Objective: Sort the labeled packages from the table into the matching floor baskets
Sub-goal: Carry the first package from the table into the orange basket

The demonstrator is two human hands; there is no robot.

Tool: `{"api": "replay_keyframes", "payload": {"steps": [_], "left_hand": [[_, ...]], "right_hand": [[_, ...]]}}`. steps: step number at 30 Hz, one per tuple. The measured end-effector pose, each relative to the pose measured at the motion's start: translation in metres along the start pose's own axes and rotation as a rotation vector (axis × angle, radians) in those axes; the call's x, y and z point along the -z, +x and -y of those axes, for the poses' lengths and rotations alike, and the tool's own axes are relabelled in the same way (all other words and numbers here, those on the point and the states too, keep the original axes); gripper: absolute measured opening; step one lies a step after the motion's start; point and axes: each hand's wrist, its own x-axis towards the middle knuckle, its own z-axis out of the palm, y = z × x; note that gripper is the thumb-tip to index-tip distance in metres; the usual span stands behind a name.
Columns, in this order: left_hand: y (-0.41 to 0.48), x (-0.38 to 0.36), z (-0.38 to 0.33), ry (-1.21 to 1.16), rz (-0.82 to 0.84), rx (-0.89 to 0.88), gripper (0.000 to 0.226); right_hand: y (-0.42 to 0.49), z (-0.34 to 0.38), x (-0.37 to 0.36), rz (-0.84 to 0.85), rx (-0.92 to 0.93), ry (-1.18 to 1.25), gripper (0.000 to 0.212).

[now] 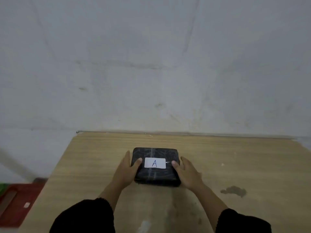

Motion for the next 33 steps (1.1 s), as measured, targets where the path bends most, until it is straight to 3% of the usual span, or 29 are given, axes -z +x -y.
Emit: {"api": "replay_keyframes", "payload": {"steps": [4, 12, 18, 26, 33], "left_hand": [[-0.004, -0.013, -0.002, -0.145, -0.011, -0.001, 0.034], [-0.012, -0.010, -0.020, -0.172, -0.072, -0.025, 0.034], [-0.030, 0.020, -0.046, -0.205, -0.167, -0.087, 0.035], [-0.078, 0.080, -0.054, -0.277, -0.342, -0.107, 0.034], [-0.126, 0.141, -0.017, -0.304, -0.499, -0.069, 0.028]], "right_hand": [[-0.001, 0.001, -0.010, 0.064, -0.003, 0.139, 0.054], [-0.009, 0.014, -0.003, -0.025, -0.026, 0.184, 0.047], [-0.024, 0.052, 0.017, -0.102, 0.087, 0.220, 0.037], [-0.054, 0.114, 0.014, 0.041, 0.274, 0.402, 0.028], [-0.083, 0.168, -0.035, 0.144, 0.396, 0.395, 0.022]]}}
